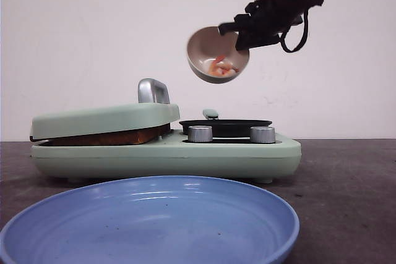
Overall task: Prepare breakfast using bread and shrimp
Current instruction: 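Tilt the bowl over the frying pan to pour the shrimp in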
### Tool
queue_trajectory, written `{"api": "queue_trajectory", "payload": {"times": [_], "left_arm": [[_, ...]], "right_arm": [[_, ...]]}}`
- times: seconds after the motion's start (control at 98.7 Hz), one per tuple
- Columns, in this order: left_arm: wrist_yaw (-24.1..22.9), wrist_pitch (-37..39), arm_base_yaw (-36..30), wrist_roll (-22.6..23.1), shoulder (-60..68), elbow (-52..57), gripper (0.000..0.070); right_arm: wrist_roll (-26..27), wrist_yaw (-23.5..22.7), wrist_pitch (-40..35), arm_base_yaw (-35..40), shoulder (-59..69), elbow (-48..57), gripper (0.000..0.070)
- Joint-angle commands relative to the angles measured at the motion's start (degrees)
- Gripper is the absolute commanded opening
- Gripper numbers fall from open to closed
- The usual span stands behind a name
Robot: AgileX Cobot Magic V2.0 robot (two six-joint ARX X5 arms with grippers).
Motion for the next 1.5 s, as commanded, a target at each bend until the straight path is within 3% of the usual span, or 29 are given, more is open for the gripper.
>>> {"api": "queue_trajectory", "payload": {"times": [0.0,0.203,0.344,0.577,0.79,0.972,1.104,1.266,1.378,1.489], "left_arm": [[0.11,-0.5,-0.26,-0.09,0.28,0.44,0.0429],[-0.17,-1.64,-0.26,0.46,0.28,0.44,0.0429],[-0.17,-1.62,-0.26,0.55,0.28,0.44,0.0429],[-0.11,-1.81,-0.26,1.79,0.28,0.44,0.0429],[-0.09,-1.9,-0.26,2.47,0.28,0.44,0.0429],[-0.11,-2.25,-0.26,2.51,0.26,0.44,0.0429],[-0.11,-2.23,-0.26,3.34,0.26,0.44,0.0429],[-0.09,-2.23,-0.26,3.32,0.26,0.44,0.0429],[-0.07,-2.23,-0.26,3.34,0.26,0.44,0.0429],[-0.07,-2.23,-0.26,3.37,0.26,0.44,0.0429]], "right_arm": [[-10.51,0.55,4.2,0.92,0.81,-0.33,0.0007],[-24.48,6.16,12.35,3.04,0.81,-4.09,0.0007],[-29.83,11.61,18.91,3.78,0.81,-6.34,0.0007],[-33.97,18.29,29.99,5.53,0.79,-10.38,0.0007],[-34.86,20.33,35.28,7.19,0.79,-11.82,0.0007],[-42.66,22.82,41.38,8.07,0.79,-11.82,0.0007],[-45.29,26.51,44.61,8.17,0.79,-11.82,0.0007],[-45.9,27.74,44.02,8.24,0.79,-11.82,0.0007],[-42.18,29.35,39.69,8.66,0.79,-12.17,0.0007],[-41.83,27.65,38.69,8.96,0.79,-14.1,0.0007]]}}
